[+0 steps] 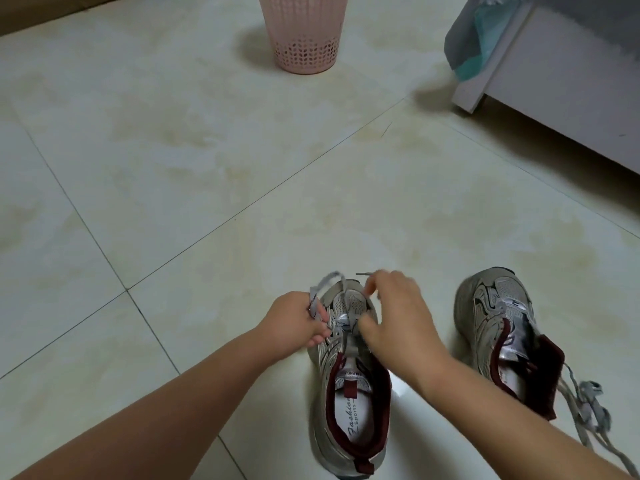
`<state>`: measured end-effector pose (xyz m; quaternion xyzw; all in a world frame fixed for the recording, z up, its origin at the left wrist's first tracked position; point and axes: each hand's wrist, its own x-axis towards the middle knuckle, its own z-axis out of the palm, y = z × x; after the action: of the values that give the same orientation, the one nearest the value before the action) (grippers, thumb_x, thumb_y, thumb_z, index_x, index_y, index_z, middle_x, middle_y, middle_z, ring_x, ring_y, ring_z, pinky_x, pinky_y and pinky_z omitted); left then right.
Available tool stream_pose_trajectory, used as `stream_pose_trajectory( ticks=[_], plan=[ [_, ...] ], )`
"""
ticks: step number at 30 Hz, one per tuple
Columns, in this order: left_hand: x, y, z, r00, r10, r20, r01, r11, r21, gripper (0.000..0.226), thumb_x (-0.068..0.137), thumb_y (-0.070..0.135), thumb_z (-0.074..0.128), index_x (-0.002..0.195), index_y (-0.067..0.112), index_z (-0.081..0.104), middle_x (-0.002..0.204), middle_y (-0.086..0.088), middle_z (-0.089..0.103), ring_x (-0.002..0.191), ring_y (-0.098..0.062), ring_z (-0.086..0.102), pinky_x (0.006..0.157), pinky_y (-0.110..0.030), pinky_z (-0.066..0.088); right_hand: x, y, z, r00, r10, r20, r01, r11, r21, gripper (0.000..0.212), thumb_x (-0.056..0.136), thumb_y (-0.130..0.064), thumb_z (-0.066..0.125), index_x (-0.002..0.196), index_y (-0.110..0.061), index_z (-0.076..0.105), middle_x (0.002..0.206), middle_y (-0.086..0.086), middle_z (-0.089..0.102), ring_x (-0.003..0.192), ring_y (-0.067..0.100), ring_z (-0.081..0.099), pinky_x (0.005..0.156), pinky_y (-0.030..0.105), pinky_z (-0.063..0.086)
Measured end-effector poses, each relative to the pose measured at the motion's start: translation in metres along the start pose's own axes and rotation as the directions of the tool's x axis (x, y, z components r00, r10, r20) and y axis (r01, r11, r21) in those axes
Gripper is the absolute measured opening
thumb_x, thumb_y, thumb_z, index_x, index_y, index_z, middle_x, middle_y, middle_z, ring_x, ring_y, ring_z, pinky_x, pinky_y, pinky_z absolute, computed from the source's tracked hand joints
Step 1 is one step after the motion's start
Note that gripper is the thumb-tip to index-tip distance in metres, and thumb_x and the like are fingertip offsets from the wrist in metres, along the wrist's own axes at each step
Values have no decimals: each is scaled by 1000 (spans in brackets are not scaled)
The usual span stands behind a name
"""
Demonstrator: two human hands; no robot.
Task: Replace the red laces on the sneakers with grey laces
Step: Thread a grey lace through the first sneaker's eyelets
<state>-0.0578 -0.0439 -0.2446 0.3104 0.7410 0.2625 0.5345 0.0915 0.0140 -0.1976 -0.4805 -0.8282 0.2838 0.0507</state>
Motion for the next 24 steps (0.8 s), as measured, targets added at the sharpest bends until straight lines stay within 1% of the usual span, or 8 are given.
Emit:
stream_pose_trajectory(
  ticks=[3, 5, 8, 13, 16, 18, 21, 24],
  plan=[
    [2, 0, 6, 993, 106, -45, -94, 974, 208, 21, 79, 1, 58, 66, 17, 58, 63, 4, 62, 57, -9, 57, 56, -16, 46, -6, 7, 21, 979, -51, 195, 79, 988, -135, 17, 86, -26, 48, 93, -21, 64, 99, -1, 47, 104, 21, 42, 87, 30, 37],
    [2, 1, 9, 981, 187, -61, -150, 912, 381, 11, 79, 8, 59, 71, 14, 64, 71, 4, 65, 68, -12, 60, 66, -23, 48, -8, 13, 31, 966, -40, 253, 86, 981, -171, 21, 88, -27, 48, 98, -26, 66, 103, 0, 49, 106, 22, 42, 85, 28, 35],
    [3, 2, 14, 968, 237, -79, -166, 846, 506, 18, 82, 16, 56, 83, 3, 67, 87, -11, 69, 86, -24, 63, 80, -37, 49, -7, 18, 40, 970, -31, 243, 72, 984, -162, 24, 88, -24, 49, 104, -26, 65, 108, 1, 48, 108, 22, 40, 84, 28, 37],
    [3, 3, 20, 960, 267, -88, -167, 795, 583, 17, 81, 19, 54, 78, 6, 66, 78, -8, 65, 79, -23, 60, 75, -37, 48, -4, 16, 48, 982, 32, 184, -10, 993, -118, 19, 87, -21, 49, 96, -18, 67, 91, -1, 38, 101, 22, 42, 76, 29, 41],
    [2, -5, 24, 963, 211, -171, -127, 907, 402, 6, 74, 14, 65, 70, 16, 69, 75, 3, 68, 76, -13, 61, 70, -28, 49, -2, 14, 51, 984, 78, 158, -64, 994, -92, 17, 88, -22, 50, 89, -16, 67, 90, 0, 39, 99, 23, 44, 72, 28, 39],
    [1, -9, 24, 969, 95, -229, -59, 985, 160, 20, 69, 8, 72, 58, 22, 64, 59, 11, 62, 60, -6, 57, 62, -23, 45, -1, 13, 52, 984, 96, 147, -83, 993, -87, 16, 87, -23, 53, 85, -15, 67, 93, 3, 45, 96, 24, 46, 71, 29, 40],
    [2, -13, 23, 978, 13, -207, -22, 999, -41, 33, 68, 2, 75, 49, 24, 58, 42, 14, 55, 43, 3, 50, 50, -19, 40, 2, 11, 50, 982, 118, 150, -104, 990, -96, 15, 82, -19, 55, 75, -13, 67, 88, 6, 52, 88, 24, 51, 64, 30, 42],
    [0, -13, 22, 990, -13, -140, -8, 989, -145, 31, 73, -2, 71, 52, 19, 60, 39, 15, 55, 40, 5, 51, 40, -13, 40, 9, 11, 47, 974, 112, 199, -94, 991, -98, 14, 78, -16, 56, 70, -14, 67, 78, 6, 61, 76, 22, 54, 57, 26, 39]
  ],
)
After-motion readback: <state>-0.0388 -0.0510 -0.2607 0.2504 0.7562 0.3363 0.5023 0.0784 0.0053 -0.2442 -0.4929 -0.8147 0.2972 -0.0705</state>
